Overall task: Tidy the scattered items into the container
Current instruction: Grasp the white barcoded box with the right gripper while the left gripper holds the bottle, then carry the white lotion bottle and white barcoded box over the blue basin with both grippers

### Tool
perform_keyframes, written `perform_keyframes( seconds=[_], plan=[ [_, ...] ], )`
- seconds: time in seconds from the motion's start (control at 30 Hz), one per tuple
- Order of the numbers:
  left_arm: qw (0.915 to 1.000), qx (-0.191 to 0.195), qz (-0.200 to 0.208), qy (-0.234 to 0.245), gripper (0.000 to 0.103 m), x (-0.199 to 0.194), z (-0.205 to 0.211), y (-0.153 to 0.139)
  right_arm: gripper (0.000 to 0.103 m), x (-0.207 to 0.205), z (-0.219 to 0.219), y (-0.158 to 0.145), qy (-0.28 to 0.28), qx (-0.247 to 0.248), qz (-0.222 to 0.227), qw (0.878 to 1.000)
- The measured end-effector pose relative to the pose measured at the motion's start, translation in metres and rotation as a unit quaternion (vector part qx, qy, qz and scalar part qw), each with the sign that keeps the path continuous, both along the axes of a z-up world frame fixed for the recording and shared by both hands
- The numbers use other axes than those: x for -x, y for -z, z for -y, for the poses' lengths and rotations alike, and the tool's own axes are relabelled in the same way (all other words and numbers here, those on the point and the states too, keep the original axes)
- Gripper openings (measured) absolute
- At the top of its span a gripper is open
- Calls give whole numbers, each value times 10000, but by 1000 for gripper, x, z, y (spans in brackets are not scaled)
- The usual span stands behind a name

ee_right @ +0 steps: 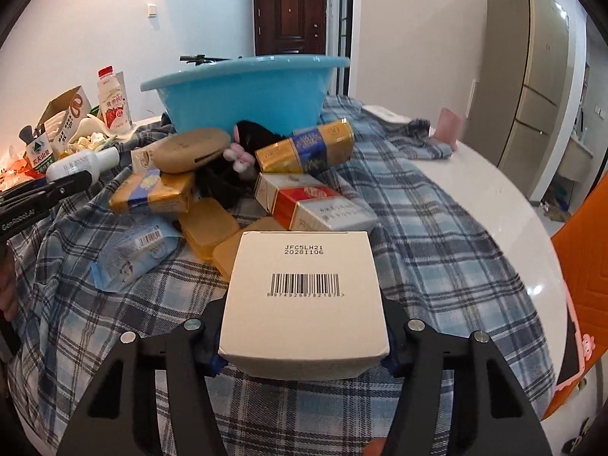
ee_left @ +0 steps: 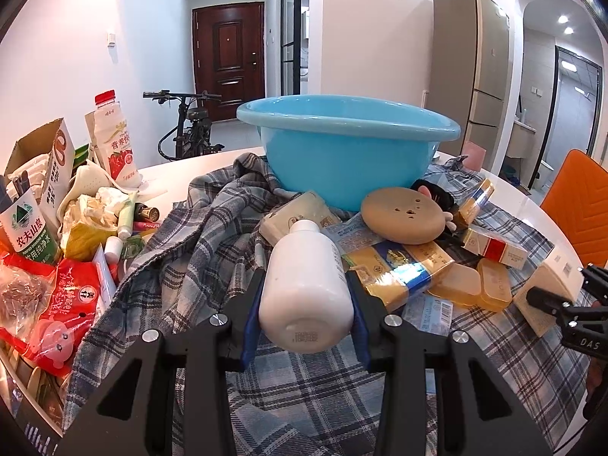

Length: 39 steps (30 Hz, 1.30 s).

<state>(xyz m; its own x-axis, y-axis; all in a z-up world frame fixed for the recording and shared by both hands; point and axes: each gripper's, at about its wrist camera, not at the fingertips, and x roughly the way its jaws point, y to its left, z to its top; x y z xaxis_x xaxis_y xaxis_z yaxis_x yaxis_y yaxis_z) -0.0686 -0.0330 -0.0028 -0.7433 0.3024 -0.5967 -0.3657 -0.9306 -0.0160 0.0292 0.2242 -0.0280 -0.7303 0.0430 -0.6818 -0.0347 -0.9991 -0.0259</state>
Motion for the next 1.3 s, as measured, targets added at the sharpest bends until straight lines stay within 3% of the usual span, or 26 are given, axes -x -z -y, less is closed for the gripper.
perform_keyframes(
  seconds=[0.4,0.53,0.73,0.97,1.3],
  plan=[
    [9995,-301,23,-76,38,1,4,-14,62,2,14,-39,-208,-113,-371,9990],
    [9996,-149,-209,-151,38,-5,-1,-35,62,8,21,-61,-332,-187,-574,9976],
    [9982,-360,-362,-319,38,-4,-3,-66,62,24,34,-92,-642,-123,-893,9939],
    [9967,-465,-272,-615,38,8,-9,-81,62,44,42,-127,-917,-76,-1242,9880],
    [9945,-354,-682,-719,38,18,-29,-125,62,81,51,-189,-1081,-98,-1716,9792]
  ],
)
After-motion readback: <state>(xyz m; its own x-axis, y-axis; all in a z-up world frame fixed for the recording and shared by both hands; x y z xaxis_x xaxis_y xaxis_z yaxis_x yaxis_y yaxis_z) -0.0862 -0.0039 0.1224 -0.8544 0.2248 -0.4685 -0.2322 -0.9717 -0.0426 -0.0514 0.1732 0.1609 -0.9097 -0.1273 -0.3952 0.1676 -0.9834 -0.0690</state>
